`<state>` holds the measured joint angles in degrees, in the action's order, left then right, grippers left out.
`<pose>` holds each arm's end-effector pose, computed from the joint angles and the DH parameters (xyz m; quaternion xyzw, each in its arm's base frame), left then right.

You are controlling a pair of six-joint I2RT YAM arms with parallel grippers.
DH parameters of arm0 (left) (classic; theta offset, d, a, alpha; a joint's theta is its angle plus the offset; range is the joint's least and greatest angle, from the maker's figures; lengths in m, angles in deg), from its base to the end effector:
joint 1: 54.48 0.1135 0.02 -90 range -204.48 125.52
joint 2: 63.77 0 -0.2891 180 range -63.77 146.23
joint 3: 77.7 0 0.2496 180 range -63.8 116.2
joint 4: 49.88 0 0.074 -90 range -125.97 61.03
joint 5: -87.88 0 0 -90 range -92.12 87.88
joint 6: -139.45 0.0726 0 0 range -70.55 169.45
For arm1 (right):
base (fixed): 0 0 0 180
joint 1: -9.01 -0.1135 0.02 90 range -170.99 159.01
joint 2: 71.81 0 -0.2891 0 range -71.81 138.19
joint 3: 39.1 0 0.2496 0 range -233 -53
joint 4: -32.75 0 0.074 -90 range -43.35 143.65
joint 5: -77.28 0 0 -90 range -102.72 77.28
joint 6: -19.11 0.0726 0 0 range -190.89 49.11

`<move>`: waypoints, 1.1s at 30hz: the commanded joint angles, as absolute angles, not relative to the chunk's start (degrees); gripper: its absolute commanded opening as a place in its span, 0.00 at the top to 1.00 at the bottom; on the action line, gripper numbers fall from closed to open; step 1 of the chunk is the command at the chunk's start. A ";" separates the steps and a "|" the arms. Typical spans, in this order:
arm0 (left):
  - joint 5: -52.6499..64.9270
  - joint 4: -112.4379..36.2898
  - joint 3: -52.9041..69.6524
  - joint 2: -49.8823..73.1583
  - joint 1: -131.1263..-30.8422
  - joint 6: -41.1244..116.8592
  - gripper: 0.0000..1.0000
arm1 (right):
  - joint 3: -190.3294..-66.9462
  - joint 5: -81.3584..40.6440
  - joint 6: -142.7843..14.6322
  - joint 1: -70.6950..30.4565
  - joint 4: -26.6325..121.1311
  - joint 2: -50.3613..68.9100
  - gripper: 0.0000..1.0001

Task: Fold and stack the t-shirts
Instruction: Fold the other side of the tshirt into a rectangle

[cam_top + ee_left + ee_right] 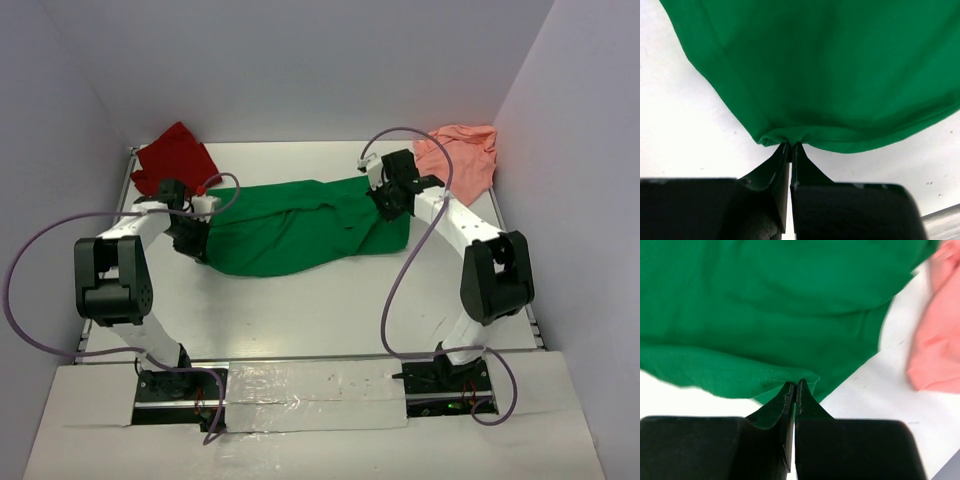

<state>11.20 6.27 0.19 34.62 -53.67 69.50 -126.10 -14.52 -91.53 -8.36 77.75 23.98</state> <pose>0.3296 -0.0121 0.1714 0.1782 0.9704 -0.0924 0.1344 0.3643 0.1163 0.2447 -0.3141 0.8970 0.0061 0.3110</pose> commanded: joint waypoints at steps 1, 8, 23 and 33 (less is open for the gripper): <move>12.91 5.60 3.61 35.98 -53.96 68.87 1.00 | -131.75 -14.39 -91.72 -6.46 75.22 26.36 1.00; 12.82 4.72 7.22 37.31 -53.87 68.43 1.00 | -139.92 -14.65 -91.19 -4.26 75.92 32.95 1.00; 11.59 1.21 11.97 39.24 -53.17 67.20 1.00 | -152.48 -12.80 -91.28 -1.28 77.85 41.57 1.00; 10.97 -0.55 12.76 40.12 -51.76 67.11 1.00 | -156.10 -11.05 -92.07 1.36 78.47 44.29 1.00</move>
